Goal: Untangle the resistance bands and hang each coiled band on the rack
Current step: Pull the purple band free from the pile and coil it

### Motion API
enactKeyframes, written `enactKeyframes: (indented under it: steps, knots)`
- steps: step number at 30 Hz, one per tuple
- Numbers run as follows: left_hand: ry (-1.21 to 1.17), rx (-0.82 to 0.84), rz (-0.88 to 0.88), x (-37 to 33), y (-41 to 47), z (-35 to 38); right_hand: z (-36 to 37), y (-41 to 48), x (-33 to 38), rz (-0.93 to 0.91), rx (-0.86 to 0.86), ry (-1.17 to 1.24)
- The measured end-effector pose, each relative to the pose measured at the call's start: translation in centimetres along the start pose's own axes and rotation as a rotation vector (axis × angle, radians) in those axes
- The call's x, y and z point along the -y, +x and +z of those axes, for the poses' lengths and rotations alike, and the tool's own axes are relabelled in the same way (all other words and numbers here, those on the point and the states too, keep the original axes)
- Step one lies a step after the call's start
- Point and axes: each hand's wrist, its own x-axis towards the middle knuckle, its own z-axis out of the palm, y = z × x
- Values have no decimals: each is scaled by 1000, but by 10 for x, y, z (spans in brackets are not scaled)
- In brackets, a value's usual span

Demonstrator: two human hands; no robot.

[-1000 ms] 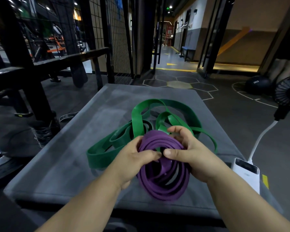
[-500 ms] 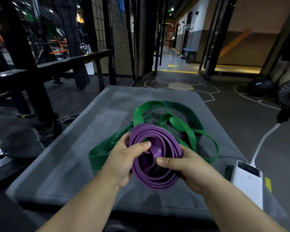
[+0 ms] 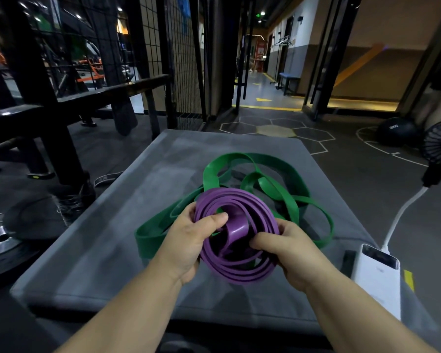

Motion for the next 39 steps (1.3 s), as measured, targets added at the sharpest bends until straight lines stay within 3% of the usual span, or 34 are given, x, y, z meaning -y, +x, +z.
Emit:
enactKeyframes:
  steps: [4,8,22,32,39]
  knots:
    - [13,-10,-6,2,0,1,0,3,-5,-20,-52,47]
    - [-26,15,-25,0,0,1,-4,5,-8,38,35,154]
    - [-12,42,15,-3,0,-2,-8,3,-5,188,165,85]
    - [28,168,-42,-9,2,-6,-13,1,-4,87,320,159]
    - [185,143,35,-10,0,-6,-11,-2,0,101,386,115]
